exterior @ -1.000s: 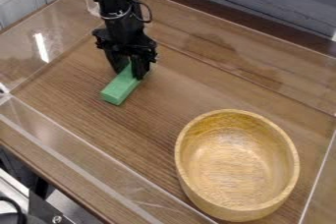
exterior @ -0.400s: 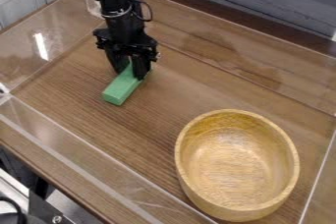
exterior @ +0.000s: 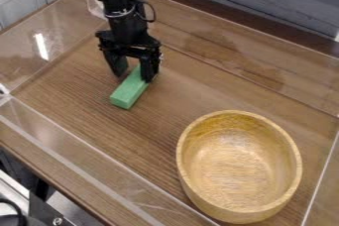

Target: Remove the green block from inside the brown bowl and put it on the table

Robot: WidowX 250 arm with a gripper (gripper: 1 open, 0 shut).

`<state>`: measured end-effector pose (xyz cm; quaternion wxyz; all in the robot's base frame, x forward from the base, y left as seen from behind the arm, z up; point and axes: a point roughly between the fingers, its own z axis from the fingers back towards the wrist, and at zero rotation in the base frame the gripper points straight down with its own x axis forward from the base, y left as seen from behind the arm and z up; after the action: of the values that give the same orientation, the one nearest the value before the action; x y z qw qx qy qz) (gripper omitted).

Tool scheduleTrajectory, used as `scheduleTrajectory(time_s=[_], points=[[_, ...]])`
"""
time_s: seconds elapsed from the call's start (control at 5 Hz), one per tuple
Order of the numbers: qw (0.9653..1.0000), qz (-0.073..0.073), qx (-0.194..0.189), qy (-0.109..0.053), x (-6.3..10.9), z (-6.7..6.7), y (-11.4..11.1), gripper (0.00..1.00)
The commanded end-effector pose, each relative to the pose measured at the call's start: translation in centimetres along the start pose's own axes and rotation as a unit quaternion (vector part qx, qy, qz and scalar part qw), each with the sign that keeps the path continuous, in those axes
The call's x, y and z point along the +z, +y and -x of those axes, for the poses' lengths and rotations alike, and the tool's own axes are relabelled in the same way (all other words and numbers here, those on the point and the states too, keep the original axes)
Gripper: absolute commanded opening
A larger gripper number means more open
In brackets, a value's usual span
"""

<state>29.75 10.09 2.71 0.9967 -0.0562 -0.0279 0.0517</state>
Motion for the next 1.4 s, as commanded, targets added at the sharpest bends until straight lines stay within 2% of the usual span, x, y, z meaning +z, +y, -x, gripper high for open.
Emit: scheduleTrajectory(time_s=[0.0, 1.2], points=[[0.9998, -0.004, -0.006, -0.021, 1.4, -1.3, -0.4, 1.00], [0.9998, 0.015, -0.007, 0.009, 1.0, -2.3, -2.0, 1.00]])
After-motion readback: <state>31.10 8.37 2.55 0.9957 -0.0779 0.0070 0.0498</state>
